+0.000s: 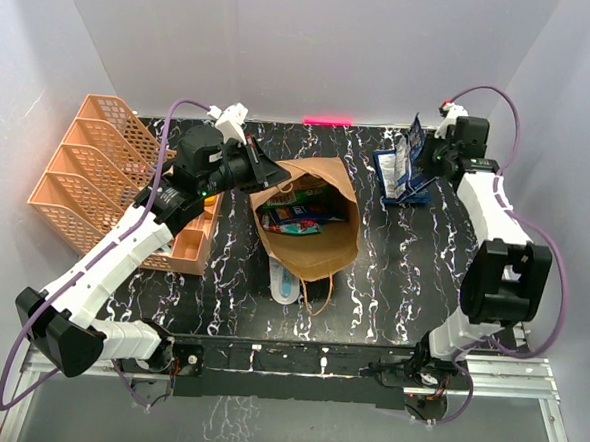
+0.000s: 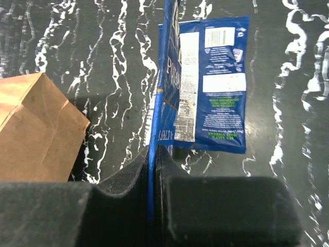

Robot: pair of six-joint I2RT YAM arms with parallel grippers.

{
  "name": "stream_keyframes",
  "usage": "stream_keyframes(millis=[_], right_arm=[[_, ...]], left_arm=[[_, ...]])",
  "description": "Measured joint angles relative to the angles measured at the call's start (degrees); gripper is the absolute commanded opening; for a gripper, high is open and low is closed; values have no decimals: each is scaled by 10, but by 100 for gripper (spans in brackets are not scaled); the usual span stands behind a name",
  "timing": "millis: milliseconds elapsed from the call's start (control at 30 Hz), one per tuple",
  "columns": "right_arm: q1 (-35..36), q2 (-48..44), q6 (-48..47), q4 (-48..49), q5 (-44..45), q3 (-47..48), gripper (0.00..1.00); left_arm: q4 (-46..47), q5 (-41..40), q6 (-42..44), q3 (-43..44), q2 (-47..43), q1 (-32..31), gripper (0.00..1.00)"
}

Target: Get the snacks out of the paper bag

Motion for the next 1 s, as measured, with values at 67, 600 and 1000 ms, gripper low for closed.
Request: stream_keyframes(millis=[67, 600, 1000], right_arm=[[-31, 30, 6, 10, -68, 8, 8], [-93, 225, 112, 101, -383, 98, 8], [-151, 344, 112, 107, -396, 120, 8]], left_arm=[[0, 1, -1, 0, 0, 0, 0], [0, 10, -4, 0, 0, 0, 0], [-4, 13, -2, 1, 10, 0, 0]])
